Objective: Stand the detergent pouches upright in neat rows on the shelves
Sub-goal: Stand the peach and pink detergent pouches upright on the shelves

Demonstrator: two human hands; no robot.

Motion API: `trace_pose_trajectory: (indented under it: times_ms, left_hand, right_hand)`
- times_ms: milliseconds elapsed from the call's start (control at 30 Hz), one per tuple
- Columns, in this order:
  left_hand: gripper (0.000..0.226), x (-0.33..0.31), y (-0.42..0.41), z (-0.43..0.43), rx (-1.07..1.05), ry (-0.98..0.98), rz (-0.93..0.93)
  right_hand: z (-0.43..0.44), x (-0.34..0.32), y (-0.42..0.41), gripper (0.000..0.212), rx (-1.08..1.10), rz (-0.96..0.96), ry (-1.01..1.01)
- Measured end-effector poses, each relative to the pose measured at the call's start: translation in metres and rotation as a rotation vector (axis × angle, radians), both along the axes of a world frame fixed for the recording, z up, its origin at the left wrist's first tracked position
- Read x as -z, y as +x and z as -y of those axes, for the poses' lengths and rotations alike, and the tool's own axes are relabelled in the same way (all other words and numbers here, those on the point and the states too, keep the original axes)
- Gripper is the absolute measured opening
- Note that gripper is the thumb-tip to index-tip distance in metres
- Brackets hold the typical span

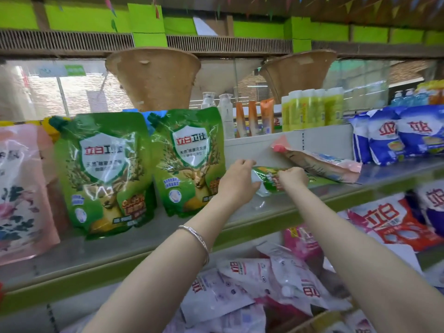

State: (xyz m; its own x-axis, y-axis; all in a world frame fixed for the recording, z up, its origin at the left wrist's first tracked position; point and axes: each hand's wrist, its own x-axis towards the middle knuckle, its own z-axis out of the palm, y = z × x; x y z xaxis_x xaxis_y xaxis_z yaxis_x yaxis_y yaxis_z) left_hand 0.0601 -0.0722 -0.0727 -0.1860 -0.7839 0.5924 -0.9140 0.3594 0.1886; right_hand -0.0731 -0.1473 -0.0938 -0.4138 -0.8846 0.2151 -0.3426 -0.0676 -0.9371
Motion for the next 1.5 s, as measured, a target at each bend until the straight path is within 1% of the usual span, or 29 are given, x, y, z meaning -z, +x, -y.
trace_pose_trajectory:
  times_ms: [67,167,233,300,367,400,467,600,633,700,733,767,833,900,967,1033,1100,1200,1267,1367,1433,1500]
  left_hand:
    - [0.05,-0.001,-0.015,0.018,-0.004,0.039,-0.009]
    - [0.049,-0.004,-0.042,0.047,-0.007,0.127,-0.094]
    - [0.048,-0.005,-0.062,0.069,-0.01,0.158,-0.178]
    - [0.045,-0.004,-0.082,0.088,-0.008,0.174,-0.258]
    - [0.038,-0.003,-0.104,0.105,0.009,0.192,-0.365]
    - [0.035,-0.002,-0.112,0.112,0.025,0.211,-0.43]
    - [0.037,0.0,-0.13,0.126,0.038,0.273,-0.572]
    - [0.047,-0.002,-0.165,0.153,0.058,0.38,-0.868]
    - [0.049,-0.003,-0.173,0.16,0.072,0.404,-0.924]
    - [0.049,-0.005,-0.191,0.174,0.084,0.442,-1.046]
    - [0.047,-0.006,-0.193,0.18,0.06,0.432,-1.127]
    - [0.041,-0.006,-0.196,0.183,0.031,0.42,-1.247]
    - [0.026,-0.008,-0.203,0.184,-0.033,0.392,-1.476]
    - [0.024,-0.009,-0.208,0.183,-0.038,0.345,-1.571]
    - [0.018,-0.01,-0.212,0.18,-0.029,0.304,-1.612]
    - [0.017,-0.01,-0.218,0.177,-0.018,0.29,-1.629]
    - [0.02,-0.012,-0.224,0.177,-0.014,0.23,-1.54]
    - [0.018,-0.023,-0.233,0.166,0.041,0.12,-1.461]
    - [0.021,-0.032,-0.232,0.157,0.073,0.036,-1.376]
    - [0.017,-0.045,-0.224,0.142,0.197,-0.072,-1.316]
    - [0.016,-0.051,-0.215,0.129,0.27,-0.116,-1.26]
    - [0.017,-0.053,-0.203,0.119,0.317,-0.151,-1.185]
  right_hand:
    - [0.01,-0.002,-0.019,0.026,0.005,-0.025,0.009]
    - [0.025,-0.005,-0.054,0.017,0.02,-0.133,-0.107]
    - [0.038,-0.007,-0.08,0.016,0.072,-0.329,-0.221]
    - [0.053,-0.009,-0.102,0.024,0.128,-0.568,-0.278]
    - [0.069,-0.01,-0.119,0.032,0.138,-0.767,-0.224]
    - [0.074,-0.01,-0.121,0.033,0.121,-0.82,-0.188]
    - [0.085,-0.007,-0.125,0.027,0.093,-0.818,-0.2]
    - [0.098,-0.006,-0.132,0.012,0.039,-0.696,-0.312]
    - [0.099,-0.007,-0.135,0.01,0.013,-0.69,-0.325]
    - [0.101,-0.01,-0.143,0.013,-0.035,-0.688,-0.346]
    - [0.101,-0.012,-0.143,0.015,-0.055,-0.684,-0.36]
    - [0.1,-0.013,-0.143,0.016,-0.074,-0.674,-0.365]
    - [0.098,-0.015,-0.147,0.016,-0.116,-0.632,-0.36]
    - [0.095,-0.016,-0.151,0.014,-0.168,-0.563,-0.342]
    - [0.092,-0.015,-0.159,0.015,-0.188,-0.517,-0.338]
    - [0.092,-0.014,-0.166,0.023,-0.163,-0.413,-0.358]
    - [0.097,-0.014,-0.175,0.027,-0.088,-0.312,-0.372]
    - [0.103,-0.016,-0.19,0.024,0.056,-0.328,-0.335]
    - [0.105,-0.018,-0.197,0.03,0.086,-0.35,-0.28]
    - [0.106,-0.02,-0.2,0.039,0.056,-0.287,-0.221]
    - [0.103,-0.023,-0.194,0.043,-0.015,-0.19,-0.204]
    - [0.095,-0.028,-0.183,0.046,-0.108,-0.055,-0.204]
